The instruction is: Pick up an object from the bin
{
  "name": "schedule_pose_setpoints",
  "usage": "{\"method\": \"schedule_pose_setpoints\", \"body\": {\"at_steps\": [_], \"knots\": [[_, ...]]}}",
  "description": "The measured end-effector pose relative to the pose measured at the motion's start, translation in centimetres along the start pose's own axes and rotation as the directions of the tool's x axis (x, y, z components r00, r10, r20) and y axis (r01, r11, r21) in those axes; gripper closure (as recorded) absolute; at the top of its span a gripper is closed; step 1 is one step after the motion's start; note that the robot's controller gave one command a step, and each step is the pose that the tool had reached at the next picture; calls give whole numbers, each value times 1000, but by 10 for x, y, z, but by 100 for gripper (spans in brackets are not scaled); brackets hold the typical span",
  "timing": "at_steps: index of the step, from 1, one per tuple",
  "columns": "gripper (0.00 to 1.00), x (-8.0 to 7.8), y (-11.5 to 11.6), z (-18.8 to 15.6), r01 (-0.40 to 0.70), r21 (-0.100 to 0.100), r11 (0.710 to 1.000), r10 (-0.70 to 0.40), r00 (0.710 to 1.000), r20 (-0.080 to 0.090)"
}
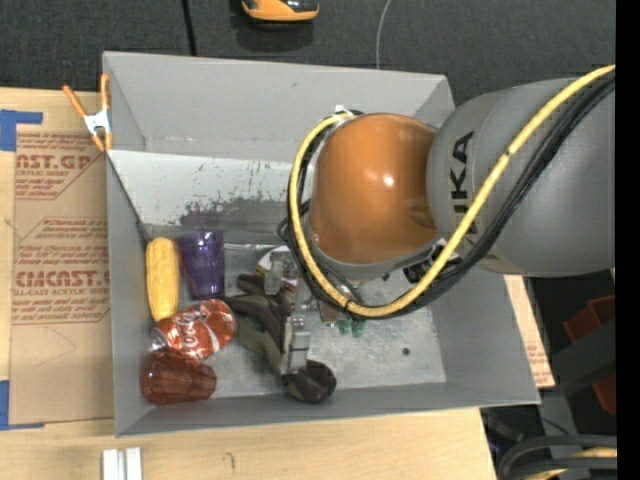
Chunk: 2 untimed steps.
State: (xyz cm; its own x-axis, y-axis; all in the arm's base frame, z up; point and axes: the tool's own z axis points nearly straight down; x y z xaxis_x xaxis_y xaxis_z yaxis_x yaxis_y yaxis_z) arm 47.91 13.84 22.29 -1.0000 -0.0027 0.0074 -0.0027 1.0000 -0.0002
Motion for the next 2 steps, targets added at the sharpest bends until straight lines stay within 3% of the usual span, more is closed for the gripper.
{"method": "schedule_pose_setpoints", "body": {"at_steps": [1,2], "knots": [[0,-2,-1,-4,-2,-1,1000,2,1000,8],[0,-15,34,66,142,0,990,-142,990,11]]}}
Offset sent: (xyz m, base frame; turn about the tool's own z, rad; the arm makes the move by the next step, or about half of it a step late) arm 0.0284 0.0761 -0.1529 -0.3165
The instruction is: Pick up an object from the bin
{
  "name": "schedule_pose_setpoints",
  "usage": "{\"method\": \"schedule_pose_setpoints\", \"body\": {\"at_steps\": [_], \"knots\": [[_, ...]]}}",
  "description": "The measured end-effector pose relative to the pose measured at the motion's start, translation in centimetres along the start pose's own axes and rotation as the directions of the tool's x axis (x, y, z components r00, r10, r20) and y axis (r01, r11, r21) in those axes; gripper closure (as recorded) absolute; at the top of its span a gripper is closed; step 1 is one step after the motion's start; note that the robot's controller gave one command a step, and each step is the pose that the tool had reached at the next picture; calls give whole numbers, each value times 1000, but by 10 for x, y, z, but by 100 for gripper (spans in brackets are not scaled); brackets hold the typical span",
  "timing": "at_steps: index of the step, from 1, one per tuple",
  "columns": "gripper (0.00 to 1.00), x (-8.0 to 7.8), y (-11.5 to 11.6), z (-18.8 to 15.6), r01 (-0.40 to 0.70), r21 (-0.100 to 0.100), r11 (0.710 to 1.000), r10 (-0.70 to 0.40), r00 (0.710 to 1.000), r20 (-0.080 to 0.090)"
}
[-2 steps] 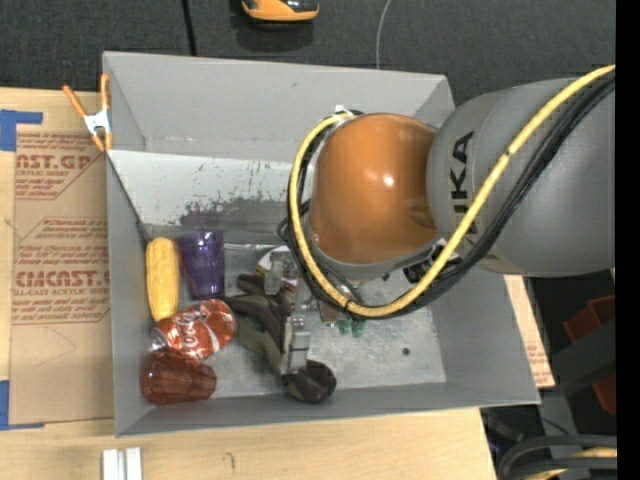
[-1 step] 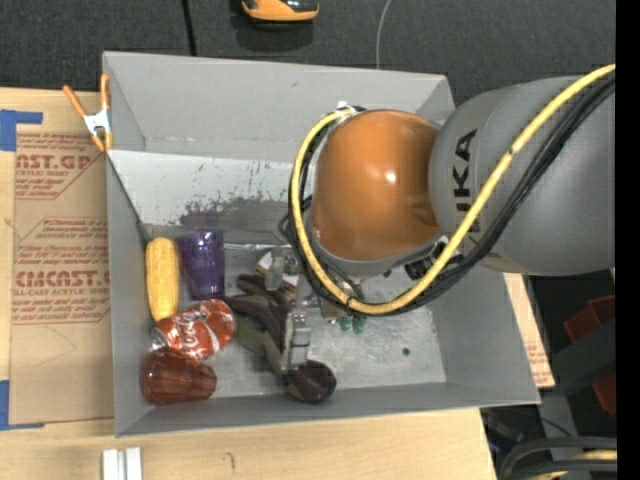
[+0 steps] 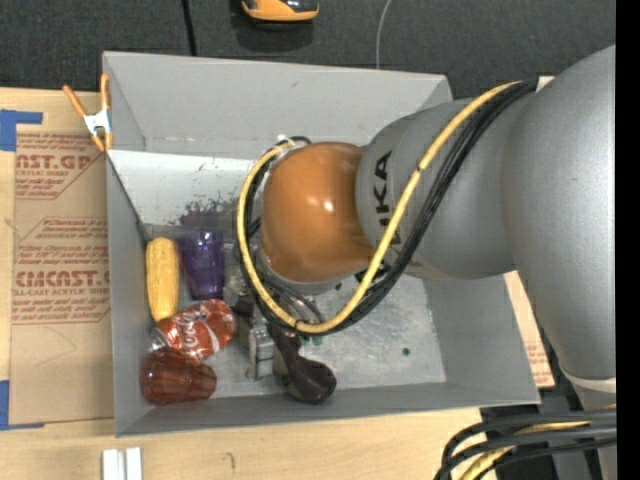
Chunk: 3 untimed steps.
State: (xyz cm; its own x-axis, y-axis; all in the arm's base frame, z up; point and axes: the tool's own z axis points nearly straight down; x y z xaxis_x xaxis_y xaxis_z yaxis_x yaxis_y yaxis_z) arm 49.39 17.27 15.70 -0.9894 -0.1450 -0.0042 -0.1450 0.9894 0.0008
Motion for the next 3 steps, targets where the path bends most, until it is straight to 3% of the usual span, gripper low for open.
{"method": "schedule_pose_setpoints", "body": {"at_steps": [1,2,3], "knots": [[0,-17,22,4,152,0,988,-152,988,-5],[0,-26,37,28,-38,-1,999,38,999,-2],[0,-10,21,80,44,0,999,-44,999,-1]]}}
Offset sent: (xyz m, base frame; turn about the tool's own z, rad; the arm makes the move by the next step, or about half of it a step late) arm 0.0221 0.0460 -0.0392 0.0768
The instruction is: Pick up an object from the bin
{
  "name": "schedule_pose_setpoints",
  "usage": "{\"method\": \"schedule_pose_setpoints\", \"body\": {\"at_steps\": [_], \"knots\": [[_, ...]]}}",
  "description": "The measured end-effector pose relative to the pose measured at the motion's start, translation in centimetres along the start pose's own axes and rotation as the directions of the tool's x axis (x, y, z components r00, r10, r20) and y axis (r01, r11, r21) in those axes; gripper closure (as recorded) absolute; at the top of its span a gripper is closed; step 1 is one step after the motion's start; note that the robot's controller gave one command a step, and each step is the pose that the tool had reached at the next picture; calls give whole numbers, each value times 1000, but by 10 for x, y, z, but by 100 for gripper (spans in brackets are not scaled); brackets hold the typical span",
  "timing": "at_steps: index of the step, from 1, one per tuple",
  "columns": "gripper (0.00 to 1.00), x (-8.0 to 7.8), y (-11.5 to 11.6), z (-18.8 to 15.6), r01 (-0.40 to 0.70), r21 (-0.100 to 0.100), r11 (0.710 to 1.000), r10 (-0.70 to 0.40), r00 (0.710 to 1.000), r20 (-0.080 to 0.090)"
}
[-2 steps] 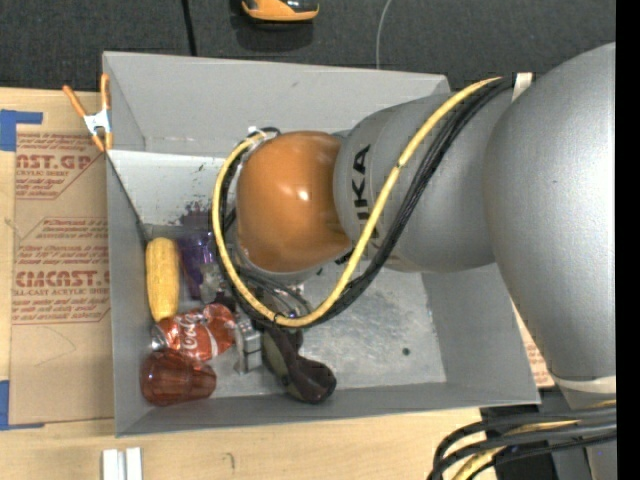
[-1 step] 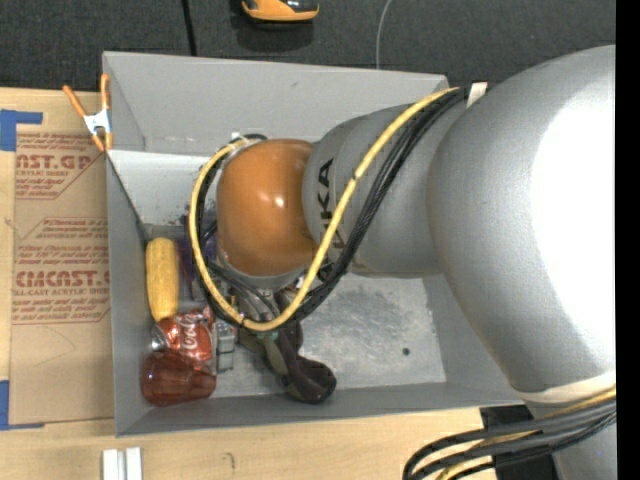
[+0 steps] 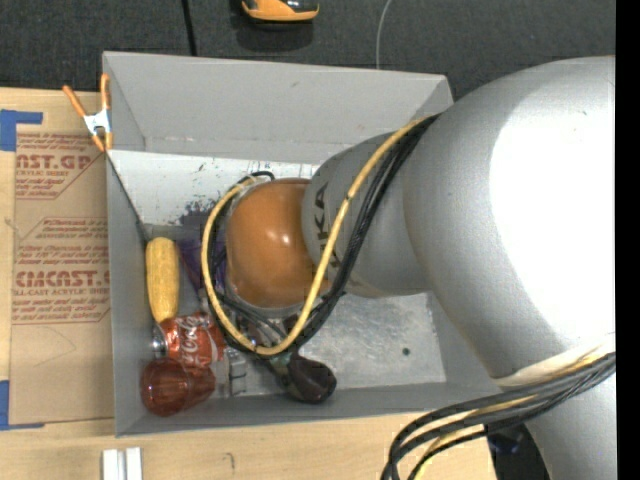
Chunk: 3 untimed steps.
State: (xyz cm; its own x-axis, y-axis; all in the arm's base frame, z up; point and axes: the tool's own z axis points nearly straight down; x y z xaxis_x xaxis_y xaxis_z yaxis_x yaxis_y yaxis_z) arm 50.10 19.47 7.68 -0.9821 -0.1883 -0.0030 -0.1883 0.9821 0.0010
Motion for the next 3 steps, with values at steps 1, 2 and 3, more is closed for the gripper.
{"method": "schedule_pose_setpoints", "body": {"at_steps": [1,2,3], "knots": [[100,-1,-3,19,-120,-2,993,120,993,16],[100,0,-2,18,-134,-1,991,134,991,13],[100,3,-2,14,-142,1,990,142,990,3]]}}
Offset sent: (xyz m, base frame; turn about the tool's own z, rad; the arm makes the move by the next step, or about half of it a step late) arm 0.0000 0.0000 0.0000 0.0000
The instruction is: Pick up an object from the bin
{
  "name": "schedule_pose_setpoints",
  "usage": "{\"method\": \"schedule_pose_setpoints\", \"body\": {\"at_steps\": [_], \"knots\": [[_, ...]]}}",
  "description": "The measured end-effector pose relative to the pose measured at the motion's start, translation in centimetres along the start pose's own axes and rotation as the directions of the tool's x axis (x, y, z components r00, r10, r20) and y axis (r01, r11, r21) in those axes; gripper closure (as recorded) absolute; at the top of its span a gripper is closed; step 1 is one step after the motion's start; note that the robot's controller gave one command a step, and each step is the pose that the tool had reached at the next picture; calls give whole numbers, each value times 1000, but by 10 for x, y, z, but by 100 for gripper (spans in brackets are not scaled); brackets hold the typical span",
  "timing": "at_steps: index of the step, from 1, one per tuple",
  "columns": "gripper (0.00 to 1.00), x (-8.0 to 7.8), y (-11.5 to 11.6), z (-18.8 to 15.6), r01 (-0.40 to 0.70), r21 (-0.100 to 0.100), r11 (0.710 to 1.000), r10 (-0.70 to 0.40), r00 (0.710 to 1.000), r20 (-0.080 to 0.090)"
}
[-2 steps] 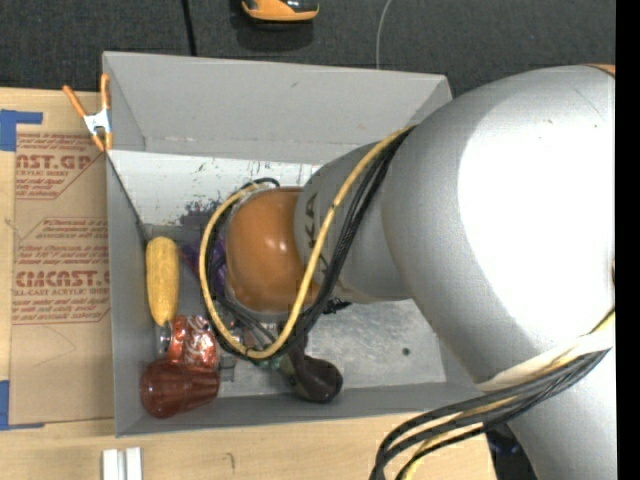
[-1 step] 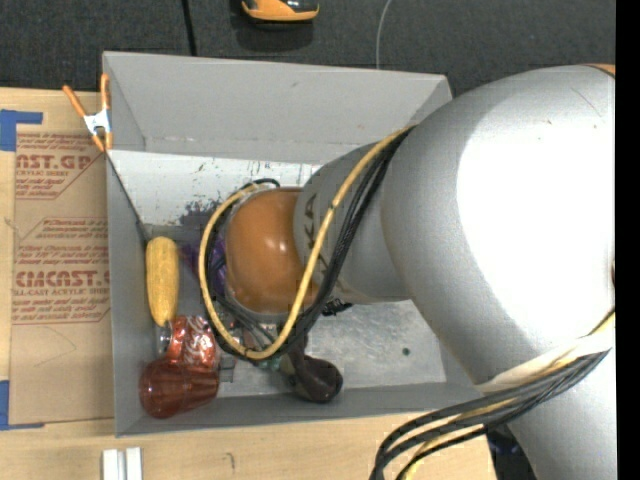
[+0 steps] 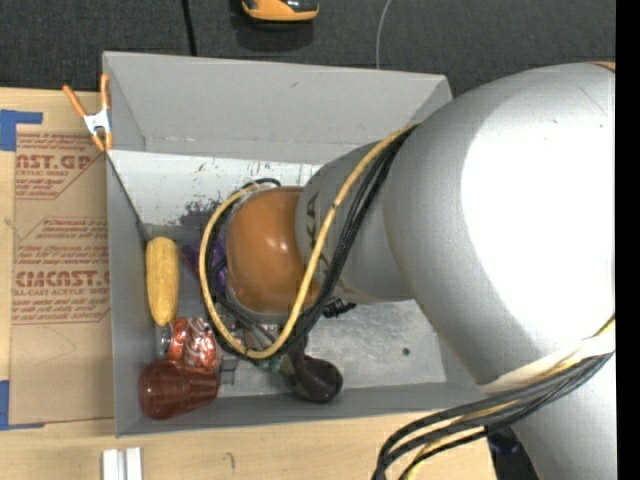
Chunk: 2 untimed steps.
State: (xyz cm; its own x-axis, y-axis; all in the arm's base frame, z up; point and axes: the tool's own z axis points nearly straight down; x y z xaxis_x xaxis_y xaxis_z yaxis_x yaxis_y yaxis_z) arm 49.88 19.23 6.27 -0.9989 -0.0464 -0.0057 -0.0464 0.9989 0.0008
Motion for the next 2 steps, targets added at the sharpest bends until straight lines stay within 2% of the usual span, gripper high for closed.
{"method": "schedule_pose_setpoints", "body": {"at_steps": [1,2], "knots": [[100,3,-1,-19,4,3,1000,-4,1000,-11],[100,0,0,-35,4,0,1000,-4,1000,-3]]}}
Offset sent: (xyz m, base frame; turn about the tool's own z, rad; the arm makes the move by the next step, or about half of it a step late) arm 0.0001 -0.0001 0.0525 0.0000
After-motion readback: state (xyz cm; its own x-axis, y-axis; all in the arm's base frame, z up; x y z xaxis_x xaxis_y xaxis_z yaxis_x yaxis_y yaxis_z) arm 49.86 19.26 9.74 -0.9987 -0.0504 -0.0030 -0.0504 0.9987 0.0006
